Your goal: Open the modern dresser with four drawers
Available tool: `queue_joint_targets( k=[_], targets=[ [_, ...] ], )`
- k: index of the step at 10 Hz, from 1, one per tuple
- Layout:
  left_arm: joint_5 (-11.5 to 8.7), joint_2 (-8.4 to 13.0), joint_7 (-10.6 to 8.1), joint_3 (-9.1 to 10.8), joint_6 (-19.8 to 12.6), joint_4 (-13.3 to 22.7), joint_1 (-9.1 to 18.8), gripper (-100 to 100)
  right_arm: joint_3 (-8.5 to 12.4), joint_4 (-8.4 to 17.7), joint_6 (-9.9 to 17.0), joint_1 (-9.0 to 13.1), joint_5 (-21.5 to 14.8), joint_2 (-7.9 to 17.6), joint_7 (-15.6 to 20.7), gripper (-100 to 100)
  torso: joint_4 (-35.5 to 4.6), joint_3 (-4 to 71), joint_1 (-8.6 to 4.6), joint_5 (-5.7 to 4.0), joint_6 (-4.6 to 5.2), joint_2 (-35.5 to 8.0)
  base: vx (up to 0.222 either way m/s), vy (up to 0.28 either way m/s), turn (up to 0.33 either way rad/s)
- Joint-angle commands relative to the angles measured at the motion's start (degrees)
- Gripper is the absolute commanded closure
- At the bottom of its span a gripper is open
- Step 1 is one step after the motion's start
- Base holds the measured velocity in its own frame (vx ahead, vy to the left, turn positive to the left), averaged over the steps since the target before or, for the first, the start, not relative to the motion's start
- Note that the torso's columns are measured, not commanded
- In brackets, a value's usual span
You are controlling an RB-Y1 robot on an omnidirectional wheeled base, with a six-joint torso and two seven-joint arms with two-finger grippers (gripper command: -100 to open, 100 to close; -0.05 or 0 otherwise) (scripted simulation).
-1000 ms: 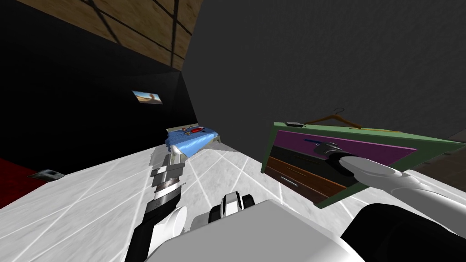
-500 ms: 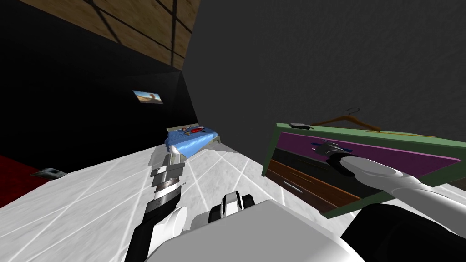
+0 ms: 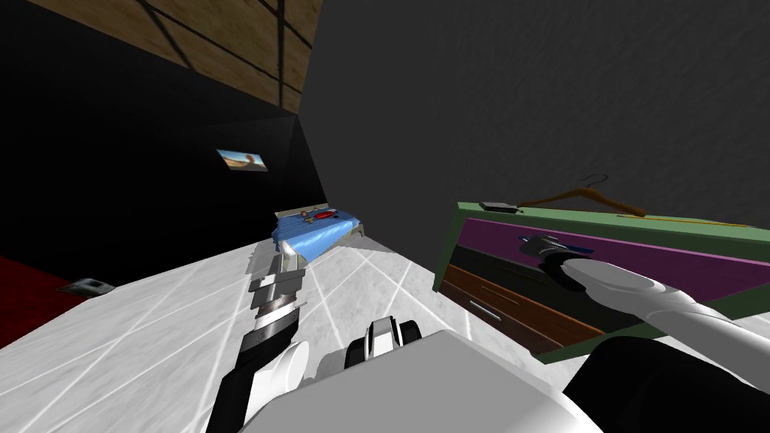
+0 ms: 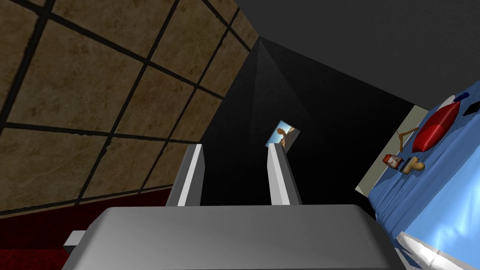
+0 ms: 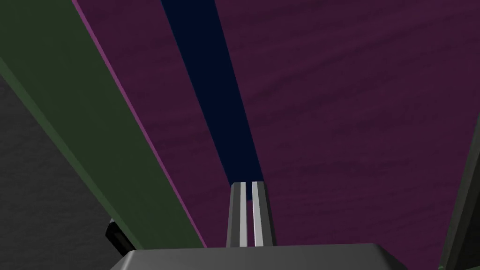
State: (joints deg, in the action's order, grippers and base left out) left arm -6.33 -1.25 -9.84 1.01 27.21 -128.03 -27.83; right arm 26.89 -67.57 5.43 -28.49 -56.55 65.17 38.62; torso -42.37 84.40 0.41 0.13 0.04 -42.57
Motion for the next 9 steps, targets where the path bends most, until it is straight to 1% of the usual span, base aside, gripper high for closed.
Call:
queue_joint_targets(
  k=[1, 3, 4, 5, 7, 8, 9],
  targets=[
    [0.0, 0.0, 0.0, -0.01, 0.0, 0.0, 0.0, 0, 0.1, -0.4, -0.3, -0.3, 0.1, 0.2, -0.1, 100, 0.0, 0.0, -0.08, -0.03, -0.03, 0.0, -0.133, 0.15, -0.04],
    [0.0, 0.0, 0.0, -0.01, 0.0, 0.0, 0.0, 0, 0.1, -0.6, -0.3, -0.3, 0.1, 0.1, -0.1, 100, 0.1, 0.1, -0.38, -0.13, -0.04, 0.2, -0.102, 0.123, -0.025],
    [0.0, 0.0, 0.0, 0.0, 0.0, 0.0, 0.0, 0, 0.1, -0.2, 0.0, -0.2, 0.0, 0.1, -0.1, -100, 0.1, 0.3, -0.7, -0.2, -0.06, 0.5, 0.046, -0.063, 0.035],
    [0.0, 0.0, 0.0, 0.02, 0.0, 0.0, 0.0, 0, 0.1, -0.2, 0.0, -0.2, 0.0, 0.1, 0.0, -100, 0.2, 0.5, -1.06, -0.32, -0.09, 0.8, 0.091, -0.107, 0.048],
    [0.0, 0.0, 0.0, 0.03, 0.0, 0.0, 0.0, 0, 0.1, 0.2, 0.3, 0.0, -0.1, 0.0, 0.1, -100, 0.2, 0.4, -0.66, -0.22, -0.06, 0.6, 0.112, -0.127, 0.033],
    [0.0, 0.0, 0.0, 0.03, 0.0, 0.0, 0.0, 0, 0.1, 0.1, 0.2, 0.0, -0.1, 0.0, 0.0, -100, 0.1, 0.2, -0.48, -0.15, -0.05, 0.4, 0.054, -0.067, 0.015],
    [0.0, 0.0, 0.0, 0.02, 0.0, 0.0, 0.0, 0, -0.1, 0.5, 0.3, 0.2, 0.1, -0.1, 0.0, -100, 0.0, 0.0, -0.15, -0.06, -0.03, 0.1, 0.06, -0.112, 0.047]
  ],
)
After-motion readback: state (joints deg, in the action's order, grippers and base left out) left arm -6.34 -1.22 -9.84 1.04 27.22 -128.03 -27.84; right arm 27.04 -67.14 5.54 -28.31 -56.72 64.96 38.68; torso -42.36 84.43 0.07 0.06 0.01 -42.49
